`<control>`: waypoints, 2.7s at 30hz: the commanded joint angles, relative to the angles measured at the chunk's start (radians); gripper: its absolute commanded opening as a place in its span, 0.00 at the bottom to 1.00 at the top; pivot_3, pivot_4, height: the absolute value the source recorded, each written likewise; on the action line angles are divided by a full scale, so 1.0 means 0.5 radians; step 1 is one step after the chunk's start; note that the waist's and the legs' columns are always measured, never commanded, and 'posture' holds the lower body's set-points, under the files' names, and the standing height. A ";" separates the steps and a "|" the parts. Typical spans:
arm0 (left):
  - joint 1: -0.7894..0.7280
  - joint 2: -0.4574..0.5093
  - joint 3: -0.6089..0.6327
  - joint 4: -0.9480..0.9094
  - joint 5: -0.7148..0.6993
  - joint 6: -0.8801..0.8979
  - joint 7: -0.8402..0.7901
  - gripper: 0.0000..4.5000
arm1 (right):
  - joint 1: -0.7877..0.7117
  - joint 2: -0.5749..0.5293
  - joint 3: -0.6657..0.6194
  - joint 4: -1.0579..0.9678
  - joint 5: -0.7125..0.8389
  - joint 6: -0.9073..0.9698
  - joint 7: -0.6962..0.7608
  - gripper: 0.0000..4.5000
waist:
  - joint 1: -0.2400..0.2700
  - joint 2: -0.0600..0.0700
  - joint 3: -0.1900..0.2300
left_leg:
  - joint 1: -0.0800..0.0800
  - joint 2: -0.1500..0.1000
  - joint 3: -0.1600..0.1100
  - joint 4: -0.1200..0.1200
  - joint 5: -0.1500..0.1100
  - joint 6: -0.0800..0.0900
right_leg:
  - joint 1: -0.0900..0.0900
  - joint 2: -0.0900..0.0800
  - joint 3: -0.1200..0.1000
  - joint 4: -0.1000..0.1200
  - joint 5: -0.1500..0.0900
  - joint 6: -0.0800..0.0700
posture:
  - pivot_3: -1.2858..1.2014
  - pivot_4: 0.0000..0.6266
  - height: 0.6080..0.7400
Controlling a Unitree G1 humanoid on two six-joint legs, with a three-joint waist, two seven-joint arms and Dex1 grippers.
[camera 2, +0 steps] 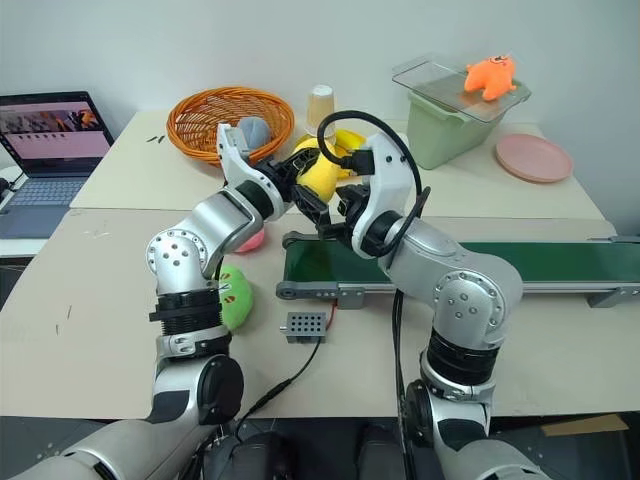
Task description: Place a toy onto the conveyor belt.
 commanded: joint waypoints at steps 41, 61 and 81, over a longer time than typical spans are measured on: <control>0.046 0.083 -0.139 -0.107 -0.656 0.014 0.299 0.16 | 0.042 -0.245 -0.001 0.112 -0.014 -0.174 0.322 1.00 | 0.006 0.000 0.000 | -0.001 0.000 -0.002 -0.002 0.000 0.000 | 0.000 0.000 -0.001 -0.001 0.000 0.000 | 0.52 0.24 0.95; -0.028 0.314 -0.211 -0.122 -0.792 0.085 0.227 0.56 | 0.058 -0.262 0.020 0.080 0.023 -0.176 0.303 0.00 | 0.005 0.001 0.001 | -0.001 0.000 -0.002 -0.003 0.000 0.000 | 0.000 0.000 -0.002 -0.002 -0.001 0.000 | 0.52 0.24 0.95; -0.123 1.671 -0.442 -0.266 -0.881 0.918 -0.894 0.65 | 0.022 -1.528 0.647 -0.129 -0.751 -0.889 1.131 0.00 | -0.015 0.011 0.012 | 0.001 -0.002 -0.003 -0.011 0.001 -0.004 | -0.003 0.000 -0.002 0.000 -0.019 0.019 | 0.52 0.24 0.95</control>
